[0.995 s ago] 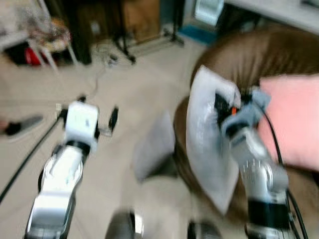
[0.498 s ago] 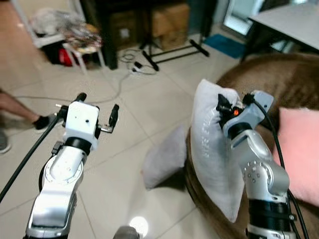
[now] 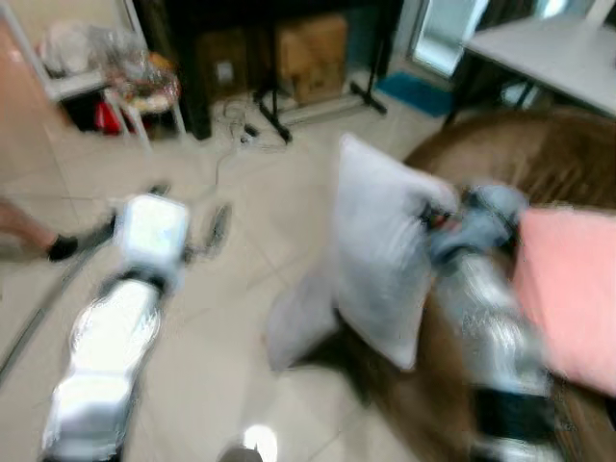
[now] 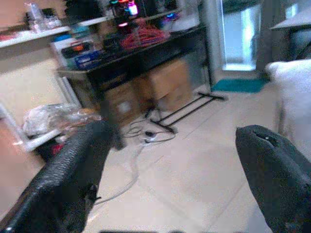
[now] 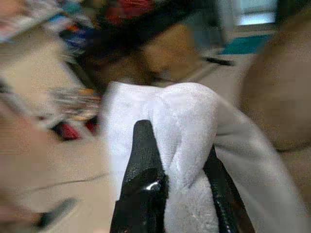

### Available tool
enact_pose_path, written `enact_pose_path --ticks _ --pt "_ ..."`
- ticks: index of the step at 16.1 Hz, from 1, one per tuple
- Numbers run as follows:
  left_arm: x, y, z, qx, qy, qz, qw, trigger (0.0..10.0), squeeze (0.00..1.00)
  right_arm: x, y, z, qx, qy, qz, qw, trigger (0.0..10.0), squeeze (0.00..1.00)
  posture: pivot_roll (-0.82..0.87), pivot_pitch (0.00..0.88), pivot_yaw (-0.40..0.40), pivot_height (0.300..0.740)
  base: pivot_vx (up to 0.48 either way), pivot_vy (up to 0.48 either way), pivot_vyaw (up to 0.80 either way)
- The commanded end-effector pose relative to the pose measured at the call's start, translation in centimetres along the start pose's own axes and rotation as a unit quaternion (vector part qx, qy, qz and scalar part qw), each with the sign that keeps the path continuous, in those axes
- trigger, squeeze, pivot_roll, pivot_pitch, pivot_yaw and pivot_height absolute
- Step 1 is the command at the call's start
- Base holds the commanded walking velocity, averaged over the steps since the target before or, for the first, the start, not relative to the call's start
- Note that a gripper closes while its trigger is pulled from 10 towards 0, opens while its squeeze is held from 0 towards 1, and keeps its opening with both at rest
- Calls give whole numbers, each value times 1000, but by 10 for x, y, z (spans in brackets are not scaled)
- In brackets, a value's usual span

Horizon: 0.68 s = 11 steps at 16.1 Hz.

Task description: Move the pillow to the sofa from floor

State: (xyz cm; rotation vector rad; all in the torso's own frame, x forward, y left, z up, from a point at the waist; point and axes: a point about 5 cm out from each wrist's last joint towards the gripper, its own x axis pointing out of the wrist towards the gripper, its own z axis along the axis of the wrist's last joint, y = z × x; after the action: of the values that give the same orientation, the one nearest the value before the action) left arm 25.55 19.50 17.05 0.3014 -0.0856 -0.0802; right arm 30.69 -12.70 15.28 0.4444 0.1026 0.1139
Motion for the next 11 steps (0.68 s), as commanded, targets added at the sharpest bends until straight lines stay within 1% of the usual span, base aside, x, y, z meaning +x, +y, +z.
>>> enact_pose_path --ticks 1,9,11 --pt "3 -11 7 -10 -19 -23 1000 10000 0 -5 -17 18 -11 -38 -25 999 10000 0 96 0 -24 740 262 0 -800" --pt "2 -9 8 -8 -21 -24 999 10000 0 -4 -11 19 -9 -46 -10 999 10000 0 101 0 -24 740 273 0 -800" --pt "2 -9 7 -7 -21 -24 999 10000 0 -4 -9 18 -17 -44 -6 999 10000 0 101 0 -23 740 274 0 0"
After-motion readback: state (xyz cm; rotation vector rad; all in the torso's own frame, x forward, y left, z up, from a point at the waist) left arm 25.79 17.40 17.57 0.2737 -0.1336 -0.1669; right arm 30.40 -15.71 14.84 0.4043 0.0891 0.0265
